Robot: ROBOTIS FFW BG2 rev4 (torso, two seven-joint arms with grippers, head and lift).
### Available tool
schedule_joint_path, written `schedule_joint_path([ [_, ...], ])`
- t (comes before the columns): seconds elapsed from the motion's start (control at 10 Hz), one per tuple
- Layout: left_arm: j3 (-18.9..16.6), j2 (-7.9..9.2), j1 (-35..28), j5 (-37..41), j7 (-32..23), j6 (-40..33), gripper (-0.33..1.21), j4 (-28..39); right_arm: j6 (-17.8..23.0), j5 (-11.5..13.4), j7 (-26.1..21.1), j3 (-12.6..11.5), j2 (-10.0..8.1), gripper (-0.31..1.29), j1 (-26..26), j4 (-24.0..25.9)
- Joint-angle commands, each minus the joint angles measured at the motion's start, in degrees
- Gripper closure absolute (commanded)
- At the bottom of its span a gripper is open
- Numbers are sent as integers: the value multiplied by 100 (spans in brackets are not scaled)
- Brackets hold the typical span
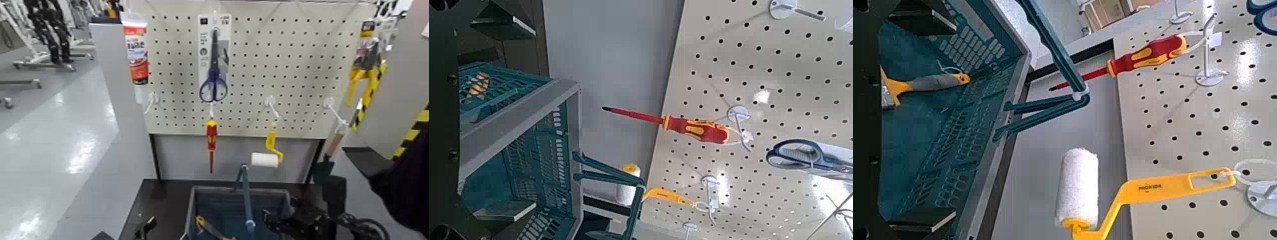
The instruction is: Put the black wrench into the crate.
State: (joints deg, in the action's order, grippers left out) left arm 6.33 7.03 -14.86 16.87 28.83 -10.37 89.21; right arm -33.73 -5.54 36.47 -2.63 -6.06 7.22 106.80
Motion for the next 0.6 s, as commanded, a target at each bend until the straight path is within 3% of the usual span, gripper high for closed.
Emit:
schedule_joint_path([
  [0.1,-9,0,-8,0,0,0,10,8,305,0,-35,-53,26,3,104,78],
  [0.4,-17,0,-25,0,0,-18,10,17,1738,-53,-668,-141,141,3,737,218],
  [0.6,-35,0,-43,0,0,-26,10,26,3258,-220,-1723,-89,176,3,1440,253],
])
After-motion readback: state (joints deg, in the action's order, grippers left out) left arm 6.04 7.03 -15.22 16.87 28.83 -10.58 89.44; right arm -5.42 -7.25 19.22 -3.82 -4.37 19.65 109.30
